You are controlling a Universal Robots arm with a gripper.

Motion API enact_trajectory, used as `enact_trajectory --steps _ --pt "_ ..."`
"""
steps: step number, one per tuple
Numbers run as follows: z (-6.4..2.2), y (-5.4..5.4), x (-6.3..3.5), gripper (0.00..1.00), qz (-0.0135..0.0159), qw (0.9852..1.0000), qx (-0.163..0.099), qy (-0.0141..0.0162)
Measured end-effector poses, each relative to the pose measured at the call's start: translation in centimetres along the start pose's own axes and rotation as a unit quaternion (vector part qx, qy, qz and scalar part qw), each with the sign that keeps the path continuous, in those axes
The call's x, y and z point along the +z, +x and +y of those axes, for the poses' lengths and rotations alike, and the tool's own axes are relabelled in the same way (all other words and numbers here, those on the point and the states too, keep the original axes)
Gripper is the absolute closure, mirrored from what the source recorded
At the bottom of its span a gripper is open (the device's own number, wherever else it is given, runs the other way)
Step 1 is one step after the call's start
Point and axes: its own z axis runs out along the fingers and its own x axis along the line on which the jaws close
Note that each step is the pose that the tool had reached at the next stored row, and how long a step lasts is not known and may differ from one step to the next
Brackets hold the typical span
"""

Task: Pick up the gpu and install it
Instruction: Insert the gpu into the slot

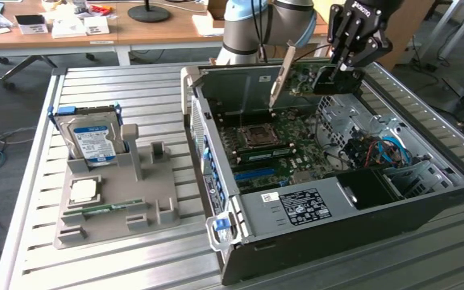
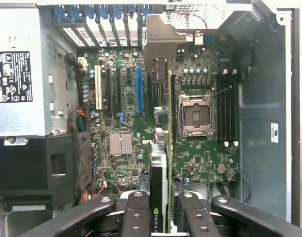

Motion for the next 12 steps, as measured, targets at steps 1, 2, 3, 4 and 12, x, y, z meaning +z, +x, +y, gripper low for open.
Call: enact_trajectory --steps 1,2,3,4,12 --pt "0.02 0.0 0.09 0.73 0.0 1.0 0.0 0.0" --pt "0.01 0.0 0.12 0.73 0.0 1.0 0.0 0.0" --pt "0.01 0.01 0.12 0.73 0.0001 1.0 0.0 0.0" --pt "0.02 0.01 0.12 0.73 0.0001 1.0 0.0 0.0" --pt "0.01 0.02 0.46 0.73 0.0 1.0 0.0 0.0"
